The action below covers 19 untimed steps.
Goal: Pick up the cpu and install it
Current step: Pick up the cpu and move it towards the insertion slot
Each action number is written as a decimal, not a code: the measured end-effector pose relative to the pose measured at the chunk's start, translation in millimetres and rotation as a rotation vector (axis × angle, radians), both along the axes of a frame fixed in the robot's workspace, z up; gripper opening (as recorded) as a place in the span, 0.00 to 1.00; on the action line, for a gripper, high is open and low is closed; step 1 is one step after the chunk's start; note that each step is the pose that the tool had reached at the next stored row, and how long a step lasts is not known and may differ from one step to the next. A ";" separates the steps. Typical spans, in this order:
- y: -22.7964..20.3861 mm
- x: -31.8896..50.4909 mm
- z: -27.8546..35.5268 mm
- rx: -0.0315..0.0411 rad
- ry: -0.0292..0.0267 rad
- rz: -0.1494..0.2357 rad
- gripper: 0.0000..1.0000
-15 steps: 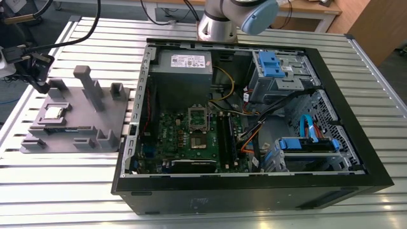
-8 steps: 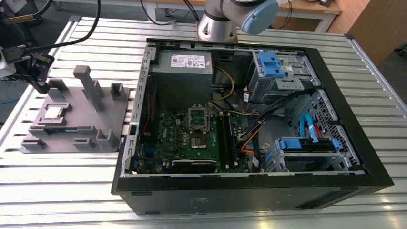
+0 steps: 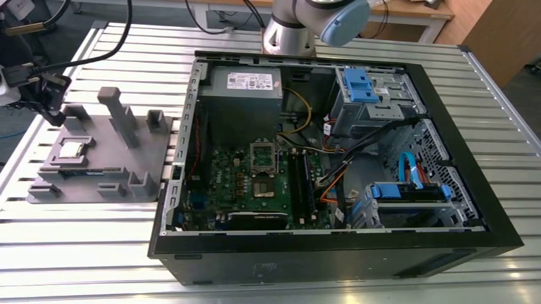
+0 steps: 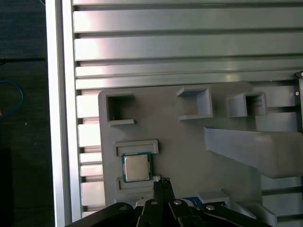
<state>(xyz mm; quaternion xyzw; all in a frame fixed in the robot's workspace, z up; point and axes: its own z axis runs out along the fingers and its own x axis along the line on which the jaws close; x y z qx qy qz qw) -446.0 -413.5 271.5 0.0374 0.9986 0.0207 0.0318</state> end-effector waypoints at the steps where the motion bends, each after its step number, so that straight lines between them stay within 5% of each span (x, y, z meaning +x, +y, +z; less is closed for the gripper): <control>1: 0.0 -0.6 -0.9 0.0000 0.0000 0.000 0.11; 19: 0.0 -9.6 -10.6 0.0000 0.0000 0.000 0.11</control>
